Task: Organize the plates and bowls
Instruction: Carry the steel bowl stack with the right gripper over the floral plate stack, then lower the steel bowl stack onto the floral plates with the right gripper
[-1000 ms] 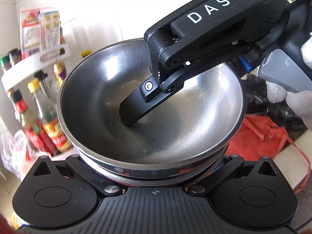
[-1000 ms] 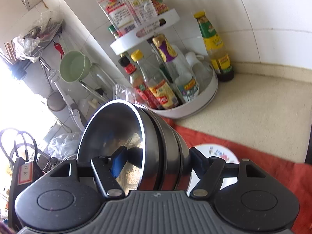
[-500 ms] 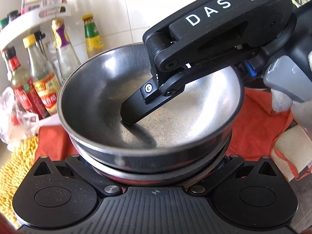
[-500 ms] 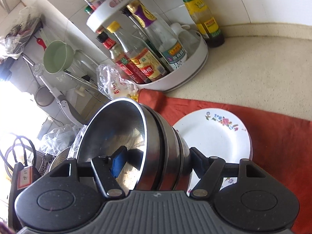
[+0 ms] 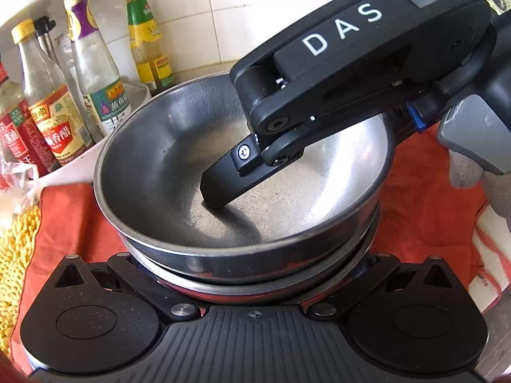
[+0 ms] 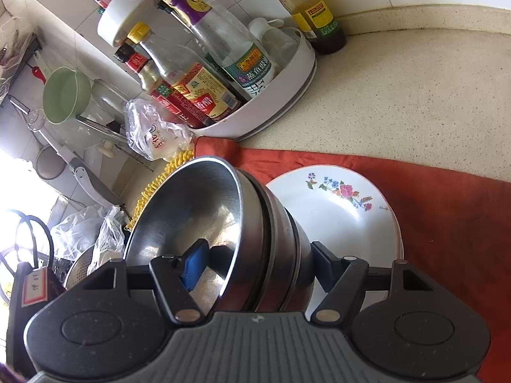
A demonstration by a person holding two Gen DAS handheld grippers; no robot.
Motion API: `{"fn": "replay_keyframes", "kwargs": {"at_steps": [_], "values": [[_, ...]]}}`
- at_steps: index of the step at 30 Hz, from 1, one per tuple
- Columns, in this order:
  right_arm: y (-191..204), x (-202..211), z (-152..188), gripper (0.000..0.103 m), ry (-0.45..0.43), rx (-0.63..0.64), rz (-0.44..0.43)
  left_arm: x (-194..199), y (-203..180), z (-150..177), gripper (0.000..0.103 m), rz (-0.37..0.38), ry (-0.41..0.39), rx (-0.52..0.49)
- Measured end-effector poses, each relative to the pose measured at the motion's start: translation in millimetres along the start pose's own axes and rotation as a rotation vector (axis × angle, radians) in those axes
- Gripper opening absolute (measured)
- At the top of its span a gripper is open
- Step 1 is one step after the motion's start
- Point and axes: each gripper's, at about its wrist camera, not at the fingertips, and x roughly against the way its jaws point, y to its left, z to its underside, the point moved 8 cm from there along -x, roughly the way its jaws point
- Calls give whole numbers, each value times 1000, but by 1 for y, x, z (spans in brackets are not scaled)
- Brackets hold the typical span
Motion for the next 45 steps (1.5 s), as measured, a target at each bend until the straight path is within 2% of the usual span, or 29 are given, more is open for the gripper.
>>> {"fn": "replay_keyframes", "kwargs": {"at_steps": [10, 17, 21, 29, 45], "values": [[-8, -7, 9, 67, 12, -1, -5, 5, -1, 9, 103, 1, 22, -4], [-2, 2, 10, 66, -19, 27, 14, 15, -4, 14, 103, -19, 14, -33], [2, 7, 7, 66, -49, 69, 54, 20, -7, 13, 103, -37, 3, -47], [-5, 5, 6, 66, -57, 66, 103, 18, -6, 3, 103, -38, -27, -52], [2, 1, 4, 62, -55, 118, 127, 15, 1, 1, 103, -36, -30, -46]]}}
